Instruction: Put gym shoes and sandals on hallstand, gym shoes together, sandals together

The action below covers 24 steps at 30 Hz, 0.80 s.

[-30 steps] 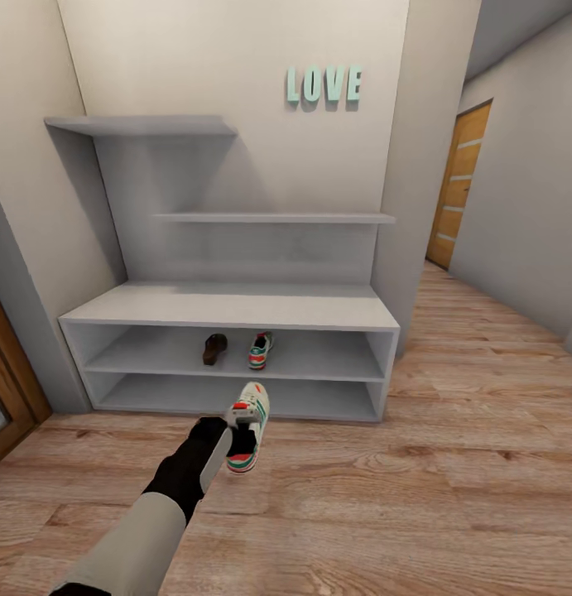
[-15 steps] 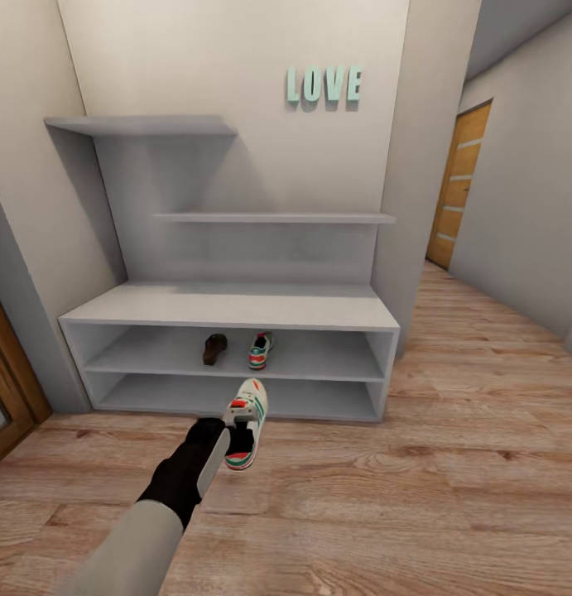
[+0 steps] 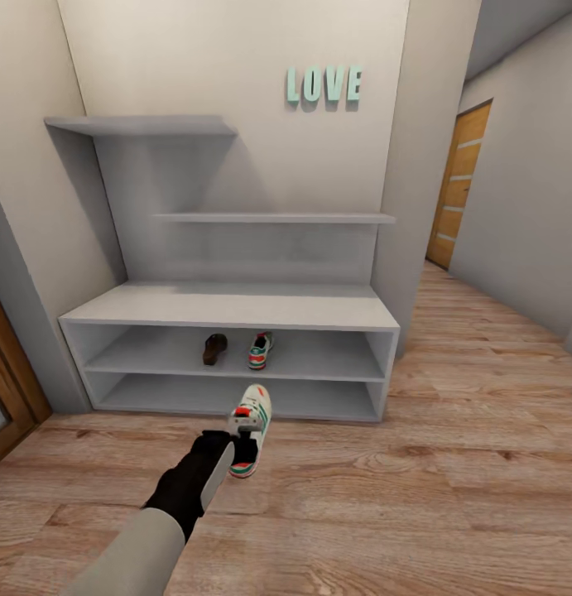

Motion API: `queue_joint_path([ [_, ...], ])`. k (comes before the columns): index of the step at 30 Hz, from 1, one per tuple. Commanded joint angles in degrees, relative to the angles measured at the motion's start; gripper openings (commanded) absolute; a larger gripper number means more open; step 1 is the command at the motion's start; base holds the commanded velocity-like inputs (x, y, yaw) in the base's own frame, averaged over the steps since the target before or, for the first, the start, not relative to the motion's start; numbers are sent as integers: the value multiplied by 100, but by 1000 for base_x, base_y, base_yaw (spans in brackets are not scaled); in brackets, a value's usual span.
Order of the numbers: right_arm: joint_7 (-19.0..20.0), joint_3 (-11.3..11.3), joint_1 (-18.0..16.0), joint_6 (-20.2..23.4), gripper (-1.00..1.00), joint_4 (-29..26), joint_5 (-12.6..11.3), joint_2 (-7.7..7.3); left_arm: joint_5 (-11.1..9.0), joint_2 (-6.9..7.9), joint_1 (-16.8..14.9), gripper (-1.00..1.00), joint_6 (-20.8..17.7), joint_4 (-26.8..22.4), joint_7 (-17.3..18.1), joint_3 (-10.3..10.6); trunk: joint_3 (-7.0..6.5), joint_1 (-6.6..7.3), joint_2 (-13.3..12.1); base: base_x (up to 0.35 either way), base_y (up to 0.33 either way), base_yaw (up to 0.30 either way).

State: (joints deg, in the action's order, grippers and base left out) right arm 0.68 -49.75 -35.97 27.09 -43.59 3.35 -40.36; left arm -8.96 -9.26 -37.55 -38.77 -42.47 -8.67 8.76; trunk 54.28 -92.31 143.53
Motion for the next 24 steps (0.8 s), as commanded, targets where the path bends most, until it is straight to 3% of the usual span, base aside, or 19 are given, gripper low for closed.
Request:
queue_joint_path([
  [1,2,-9,-7,33,-100,-6,17,1,-55,3,-2,-100,12,26,-43,51,6,1,3,0,0,0],
  [2,2,-9,-7,33,-100,-8,17,1,-57,3,-1,-100,45,59,-41,84,6,1,3,0,0,0],
  [3,2,-9,-7,33,-100,-8,17,1,-59,3,-2,-100,2085,1156,-40,602,6,1,3,0,0,0],
  [13,2,-9,-7,33,-100,-6,17,1,-97,3,1,-100,2634,1211,-40,671,6,1,3,0,0,0],
  [24,2,-9,-7,33,-100,-9,17,1,-200,1,2,-100,2682,1396,-47,662,6,1,3,0,0,0],
])
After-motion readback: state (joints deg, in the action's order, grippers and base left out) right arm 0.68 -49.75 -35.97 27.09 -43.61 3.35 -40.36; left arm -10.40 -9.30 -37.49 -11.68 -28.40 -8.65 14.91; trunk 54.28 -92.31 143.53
